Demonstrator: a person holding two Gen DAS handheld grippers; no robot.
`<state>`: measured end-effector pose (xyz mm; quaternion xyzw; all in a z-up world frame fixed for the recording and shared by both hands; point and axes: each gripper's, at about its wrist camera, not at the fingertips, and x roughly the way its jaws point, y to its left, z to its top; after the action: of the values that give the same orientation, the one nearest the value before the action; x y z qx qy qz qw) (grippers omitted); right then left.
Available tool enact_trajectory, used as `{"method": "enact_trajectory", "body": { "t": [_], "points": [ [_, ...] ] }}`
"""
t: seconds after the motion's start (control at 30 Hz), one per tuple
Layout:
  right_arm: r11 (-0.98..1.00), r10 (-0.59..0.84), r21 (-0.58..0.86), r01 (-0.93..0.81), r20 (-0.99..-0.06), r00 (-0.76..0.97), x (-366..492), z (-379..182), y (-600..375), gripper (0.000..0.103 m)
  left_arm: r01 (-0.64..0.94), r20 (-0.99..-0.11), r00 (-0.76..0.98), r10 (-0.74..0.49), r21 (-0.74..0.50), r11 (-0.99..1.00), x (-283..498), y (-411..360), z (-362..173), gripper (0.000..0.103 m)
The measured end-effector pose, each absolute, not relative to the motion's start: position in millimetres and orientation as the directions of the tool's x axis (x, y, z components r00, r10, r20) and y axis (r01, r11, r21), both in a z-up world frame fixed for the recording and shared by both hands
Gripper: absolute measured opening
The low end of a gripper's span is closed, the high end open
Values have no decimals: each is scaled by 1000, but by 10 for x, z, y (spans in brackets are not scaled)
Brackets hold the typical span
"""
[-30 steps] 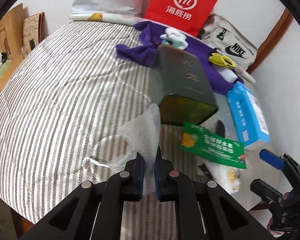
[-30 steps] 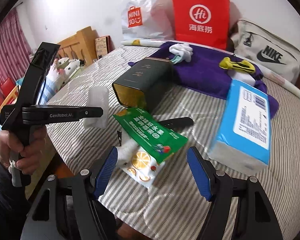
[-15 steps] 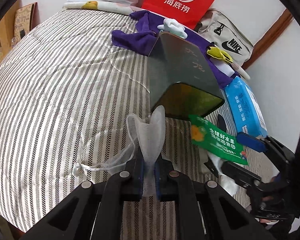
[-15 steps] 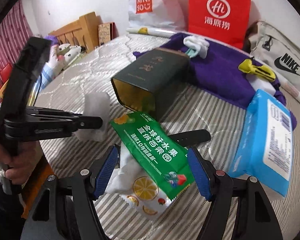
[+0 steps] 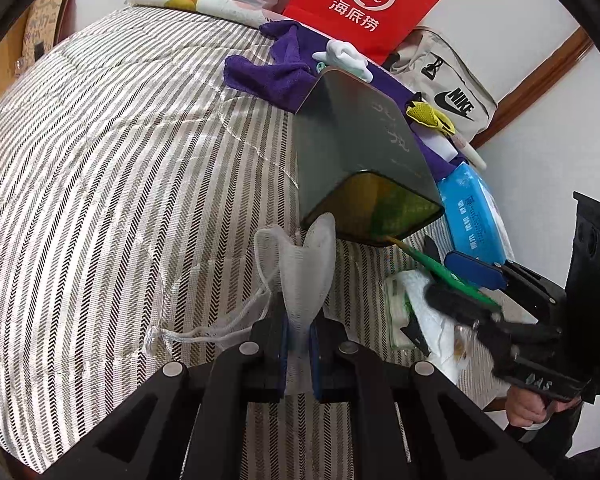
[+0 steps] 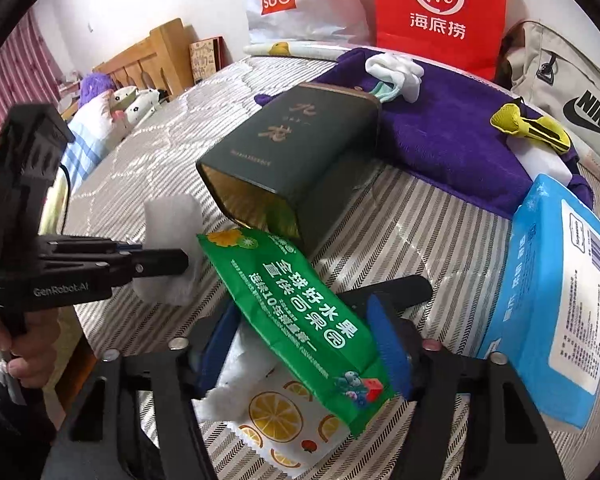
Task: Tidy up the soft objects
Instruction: 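Lift the mesh bag with the left tool while the right tool lifts the green packet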
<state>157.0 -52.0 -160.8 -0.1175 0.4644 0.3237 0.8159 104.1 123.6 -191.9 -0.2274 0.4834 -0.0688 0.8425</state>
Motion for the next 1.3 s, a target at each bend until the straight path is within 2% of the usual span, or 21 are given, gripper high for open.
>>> {"method": "enact_trajectory", "body": {
  "t": [0.07, 0.1, 0.23, 0.3, 0.6, 0.87, 1.3],
  "points": [
    [765, 411, 100, -636, -836, 363, 1569, -1570, -555, 39, -103, -781, 522, -342, -456, 884, 1041, 1244, -1924, 9],
    [765, 410, 99, -636, -837, 363, 1572, -1554, -572, 36, -103, -781, 522, -343, -457, 884, 1040, 1246, -1925, 9],
    [765, 390, 72, -640, -842, 372, 1614, -1575, -564, 32, -98, -780, 523, -342, -454, 885, 1032, 1241, -1925, 9],
    [757, 399, 77, -649, -841, 365, 1628, -1586, -532, 24, -99, -781, 522, -343, -455, 885, 1035, 1241, -1925, 9],
    [720, 441, 77, -690, -818, 369, 1562, -1528, -465, 6, -95, -787, 525, -324, -433, 896, 1038, 1214, -1922, 9],
    [715, 496, 96, -693, -767, 406, 1340, -1318, -686, 3, -111, -790, 541, -290, -409, 906, 1028, 1177, -1908, 9],
    [809, 475, 130, -574, -719, 507, 1058, -1212, -1381, 3, -115, -787, 567, -244, -369, 922, 935, 1024, -1712, 8]
  ]
}}
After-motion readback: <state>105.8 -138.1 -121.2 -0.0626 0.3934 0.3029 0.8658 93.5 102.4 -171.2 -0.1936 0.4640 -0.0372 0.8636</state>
